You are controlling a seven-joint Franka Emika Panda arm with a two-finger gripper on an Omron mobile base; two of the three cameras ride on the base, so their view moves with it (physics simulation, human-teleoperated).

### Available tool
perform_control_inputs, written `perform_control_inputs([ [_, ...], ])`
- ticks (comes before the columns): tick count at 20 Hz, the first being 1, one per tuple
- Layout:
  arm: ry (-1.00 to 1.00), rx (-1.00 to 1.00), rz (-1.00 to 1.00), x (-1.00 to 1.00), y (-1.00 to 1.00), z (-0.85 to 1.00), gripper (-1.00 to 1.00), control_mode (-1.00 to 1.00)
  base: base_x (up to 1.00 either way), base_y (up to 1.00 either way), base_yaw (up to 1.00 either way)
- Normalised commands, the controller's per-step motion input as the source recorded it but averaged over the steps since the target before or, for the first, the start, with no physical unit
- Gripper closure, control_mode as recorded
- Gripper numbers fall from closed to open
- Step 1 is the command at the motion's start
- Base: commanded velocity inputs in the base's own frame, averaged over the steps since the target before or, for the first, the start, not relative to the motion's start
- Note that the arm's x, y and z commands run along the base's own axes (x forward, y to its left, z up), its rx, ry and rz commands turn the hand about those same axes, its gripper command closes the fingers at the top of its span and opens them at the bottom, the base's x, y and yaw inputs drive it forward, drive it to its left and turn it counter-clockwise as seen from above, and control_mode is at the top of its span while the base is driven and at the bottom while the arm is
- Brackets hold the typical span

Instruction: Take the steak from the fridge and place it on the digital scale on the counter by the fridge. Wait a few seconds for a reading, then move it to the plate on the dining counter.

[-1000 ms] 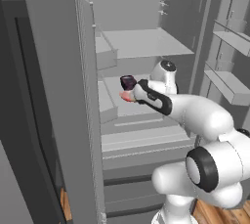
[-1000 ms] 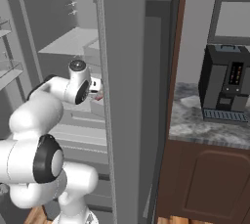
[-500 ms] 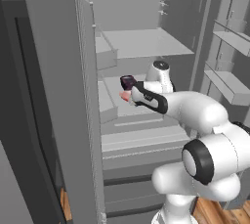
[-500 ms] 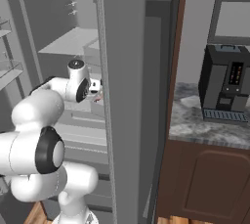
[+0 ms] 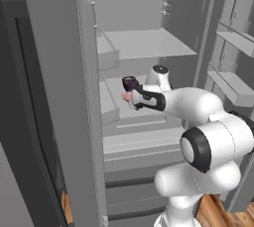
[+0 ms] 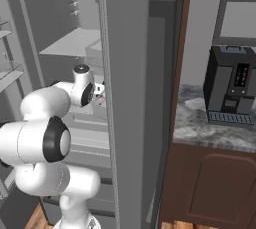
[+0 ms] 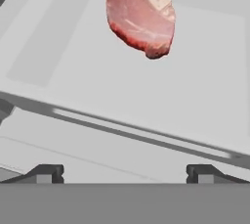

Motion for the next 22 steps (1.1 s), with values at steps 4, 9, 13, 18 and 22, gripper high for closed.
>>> perform_control_inputs([
  [4,0.0,0.0,0.02,0.33,0.0,-0.14,-1.0,-1.0,0.0,0.0,0.0],
  [9,0.0,0.0,0.02,0.34,0.0,-0.01,-1.0,-1.0,0.0,0.0,0.0],
  [13,0.0,0.0,0.03,0.32,0.0,0.0,-1.0,-1.0,0.0,0.0,0.0],
  [18,0.0,0.0,0.03,0.29,0.0,-0.02,-1.0,-1.0,0.0,0.0,0.0],
  [22,0.0,0.0,0.02,0.22,0.0,-0.11,-1.0,-1.0,0.0,0.0,0.0],
])
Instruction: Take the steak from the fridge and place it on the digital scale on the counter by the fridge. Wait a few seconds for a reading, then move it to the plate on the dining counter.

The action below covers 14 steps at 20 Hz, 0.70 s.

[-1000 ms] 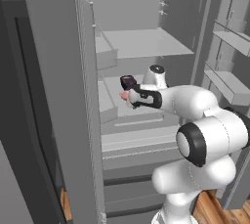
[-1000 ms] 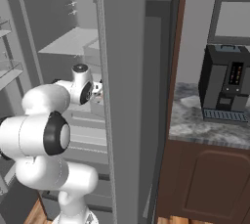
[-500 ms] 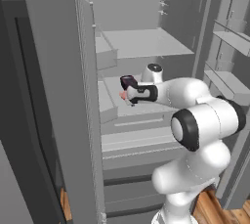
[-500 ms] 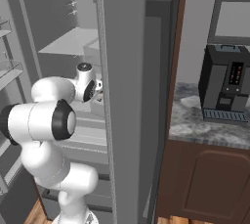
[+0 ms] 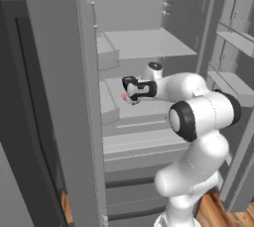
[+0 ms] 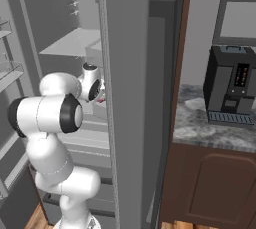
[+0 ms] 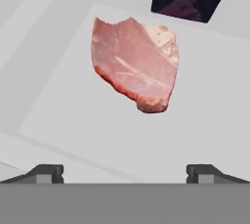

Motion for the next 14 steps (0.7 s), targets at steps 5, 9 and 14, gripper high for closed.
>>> perform_control_inputs([
  [5,0.0,0.0,0.02,0.21,0.0,-0.16,-1.0,-1.0,0.0,0.0,0.0],
  [9,0.0,0.0,0.02,0.13,0.0,-0.15,-1.0,-1.0,0.0,0.0,0.0],
  [14,0.0,0.0,0.01,0.11,0.02,-0.05,-1.0,-1.0,0.0,0.0,0.0],
])
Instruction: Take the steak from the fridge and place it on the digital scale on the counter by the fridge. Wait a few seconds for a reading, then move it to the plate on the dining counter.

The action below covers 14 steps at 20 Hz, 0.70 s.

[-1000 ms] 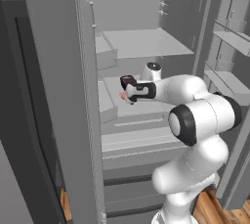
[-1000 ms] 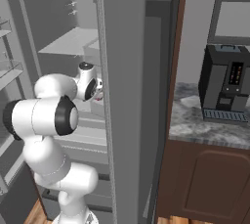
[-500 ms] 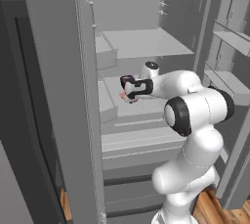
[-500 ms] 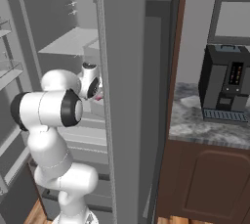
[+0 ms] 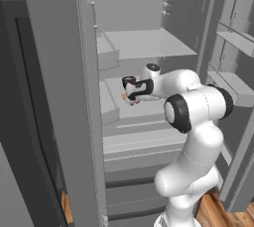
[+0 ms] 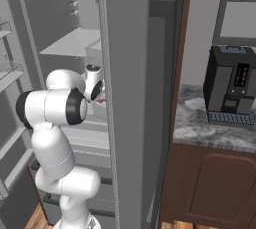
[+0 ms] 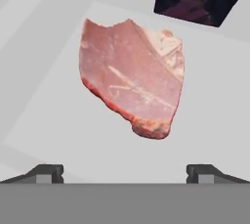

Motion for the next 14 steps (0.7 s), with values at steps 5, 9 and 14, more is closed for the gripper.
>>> perform_control_inputs([
  [5,0.0,0.0,0.04,0.06,0.06,-0.03,-1.0,-1.0,0.0,0.0,0.0],
  [9,0.0,0.0,0.03,0.11,0.07,-0.01,-1.0,-1.0,0.0,0.0,0.0],
  [14,0.0,0.0,0.02,0.18,0.09,0.0,-1.0,-1.0,0.0,0.0,0.0],
])
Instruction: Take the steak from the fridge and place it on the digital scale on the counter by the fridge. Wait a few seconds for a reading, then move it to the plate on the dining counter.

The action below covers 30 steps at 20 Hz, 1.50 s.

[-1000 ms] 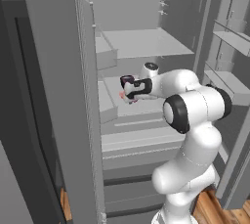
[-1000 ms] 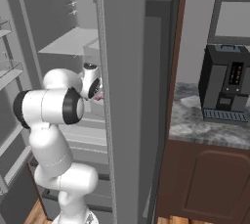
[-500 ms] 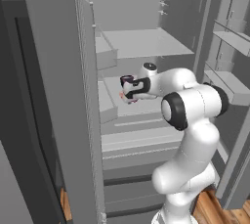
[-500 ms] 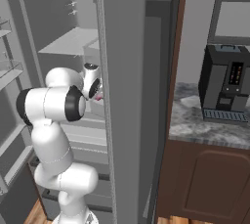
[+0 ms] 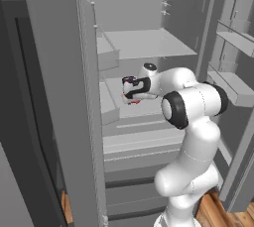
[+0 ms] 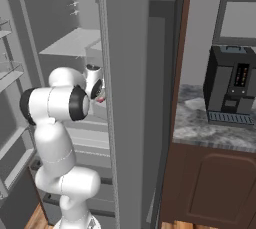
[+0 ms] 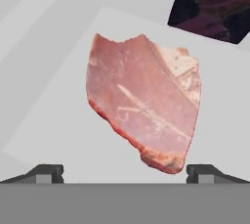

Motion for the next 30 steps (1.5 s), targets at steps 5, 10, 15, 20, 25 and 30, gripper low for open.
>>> perform_control_inputs([
  [5,0.0,-0.01,0.01,0.19,0.03,-0.05,-1.0,-1.0,0.0,0.0,0.0],
  [10,0.0,0.0,0.0,0.19,0.01,-0.12,-1.0,-1.0,0.0,0.0,0.0],
  [15,0.0,0.0,0.0,0.12,0.0,-0.13,-1.0,-1.0,0.0,0.0,0.0],
  [20,0.0,0.0,0.0,0.09,0.0,-0.13,-1.0,-1.0,0.0,0.0,0.0],
  [25,0.0,0.0,0.0,0.12,0.0,-0.24,-1.0,-1.0,0.0,0.0,0.0],
  [30,0.0,0.0,0.0,0.18,0.02,-0.06,-1.0,-1.0,0.0,0.0,0.0],
])
